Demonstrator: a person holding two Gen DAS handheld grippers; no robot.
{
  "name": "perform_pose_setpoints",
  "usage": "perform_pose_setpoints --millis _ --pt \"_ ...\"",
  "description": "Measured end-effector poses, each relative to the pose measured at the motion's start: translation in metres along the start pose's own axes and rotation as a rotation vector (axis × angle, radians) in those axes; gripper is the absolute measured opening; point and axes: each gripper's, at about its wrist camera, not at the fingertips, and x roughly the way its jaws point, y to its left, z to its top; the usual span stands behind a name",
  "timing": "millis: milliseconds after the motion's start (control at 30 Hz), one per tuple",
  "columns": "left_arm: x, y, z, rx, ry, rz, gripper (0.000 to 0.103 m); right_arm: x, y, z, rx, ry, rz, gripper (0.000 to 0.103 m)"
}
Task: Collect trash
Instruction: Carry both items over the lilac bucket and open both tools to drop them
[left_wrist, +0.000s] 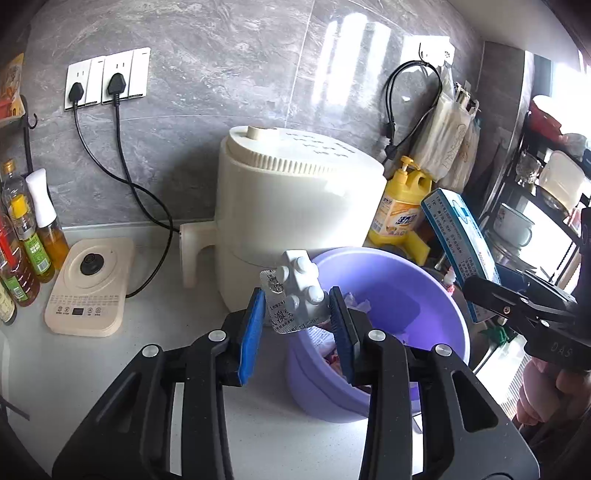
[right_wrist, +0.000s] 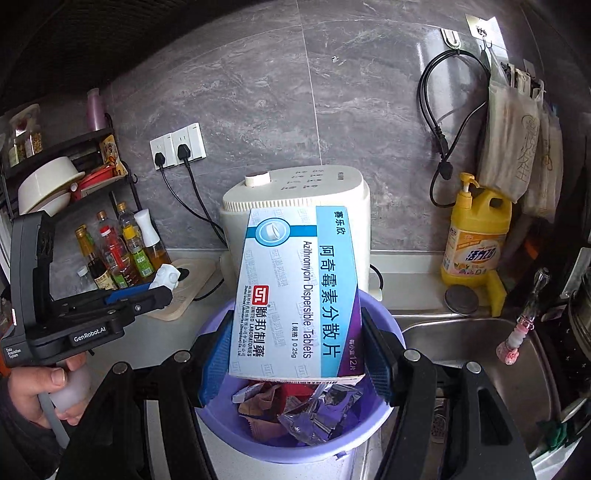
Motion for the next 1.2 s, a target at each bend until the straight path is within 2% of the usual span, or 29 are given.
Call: perform_pose_setpoints --millis 67,133,167,200,267,400,633,667,700,767,1000,1200 --pt "0.010 -0.017 0.000 0.032 0.034 -0.031 0.037 -0.005 -0.014 -0.002 0.014 -0.002 -0.011 0.063" --pt "0.015 -0.034 -0.002 0.076 0.062 -0.045 0.052 -0.006 -0.025 -0.003 0.029 0.000 -0.016 0.063" --pt "0.014 -0.039 -0.003 0.092 0.056 -0.042 0.066 -0.006 -0.029 -0.004 0.036 0.001 -0.019 0.063" --pt "0.012 -0.042 -0.004 0.099 0.046 -0.043 0.070 -0.006 -0.033 -0.005 0.043 0.002 -0.020 0.063" --pt "0.008 -0.042 -0.005 0.094 0.048 -0.035 0.070 -0.005 -0.039 -0.006 0.056 0.003 -0.014 0.063" --pt "-0.003 -0.021 -0.007 0.049 0.057 0.042 0.072 -0.004 -0.038 -0.007 0.064 -0.004 0.012 0.063" --pt "-0.028 0.022 -0.016 -0.019 0.059 0.138 0.075 0.009 -0.015 -0.005 0.038 0.011 0.048 0.064" --pt "-0.032 0.027 -0.019 -0.026 0.059 0.144 0.076 0.012 -0.011 -0.006 0.028 0.022 0.053 0.067" --pt "-0.036 0.033 -0.021 -0.032 0.061 0.151 0.076 0.014 -0.008 -0.007 0.026 0.025 0.048 0.081" --pt "-0.042 0.043 -0.025 -0.042 0.066 0.162 0.077 0.013 -0.005 -0.009 0.044 0.006 0.031 0.094" --pt "-0.060 0.085 -0.039 -0.085 0.078 0.176 0.078 0.015 0.002 -0.013 0.090 0.025 -0.021 0.093" --pt "-0.077 0.117 -0.036 -0.099 0.064 0.156 0.078 0.011 0.017 -0.014 0.113 0.021 -0.090 0.093"
